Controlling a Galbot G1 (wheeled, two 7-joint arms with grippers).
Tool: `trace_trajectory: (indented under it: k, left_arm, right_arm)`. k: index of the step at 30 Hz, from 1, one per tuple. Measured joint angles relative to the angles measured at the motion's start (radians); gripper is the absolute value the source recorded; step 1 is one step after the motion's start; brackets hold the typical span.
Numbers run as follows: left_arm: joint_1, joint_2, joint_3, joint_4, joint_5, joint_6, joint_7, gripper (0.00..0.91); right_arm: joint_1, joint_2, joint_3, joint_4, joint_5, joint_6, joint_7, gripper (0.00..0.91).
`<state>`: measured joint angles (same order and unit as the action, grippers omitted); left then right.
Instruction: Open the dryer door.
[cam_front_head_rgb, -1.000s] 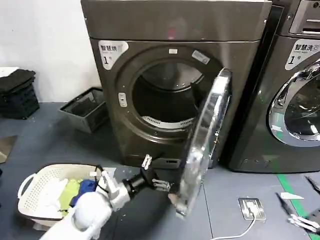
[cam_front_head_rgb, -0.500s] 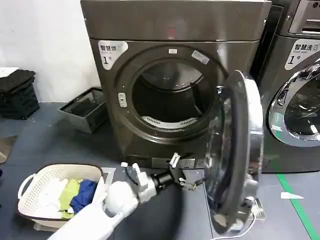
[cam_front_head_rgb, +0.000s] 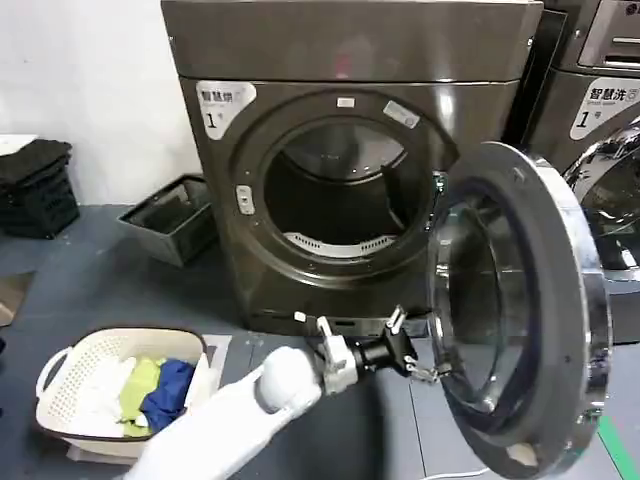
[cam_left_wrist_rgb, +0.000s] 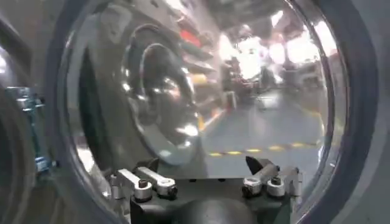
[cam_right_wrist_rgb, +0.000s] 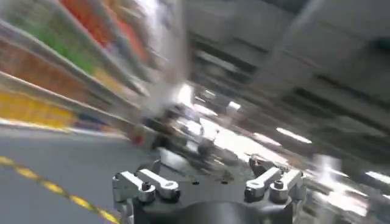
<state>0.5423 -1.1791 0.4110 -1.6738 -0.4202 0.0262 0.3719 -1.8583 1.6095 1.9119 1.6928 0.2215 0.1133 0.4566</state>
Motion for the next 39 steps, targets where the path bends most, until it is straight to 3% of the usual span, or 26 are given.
trace_trajectory:
  k: [6, 10, 33, 39]
  left_arm:
    - [-0.056, -0.053, 0.055, 0.057, 0.002, -0.001, 0.001, 0.907]
    - [-0.091, -0.094, 0.084, 0.099, -0.003, -0.001, 0.001, 0.907]
    - [-0.2, -0.423, 0.177, 0.35, 0.047, 0.007, -0.002, 0.907]
    - [-0.228, -0.43, 0.171, 0.409, 0.052, 0.006, -0.036, 0.907]
  right_arm:
    - [0.009, 0.0, 0.111, -0.073, -0.062, -0.028, 0.024, 0.907]
    - [0.008, 0.0, 0.168, -0.096, -0.08, -0.019, 0.019, 0.907]
    - [-0.003, -0.001, 0.191, -0.052, -0.08, -0.011, 0.012, 0.907]
    - [0.001, 0.0, 0.175, -0.035, -0.081, -0.013, 0.012, 0.907]
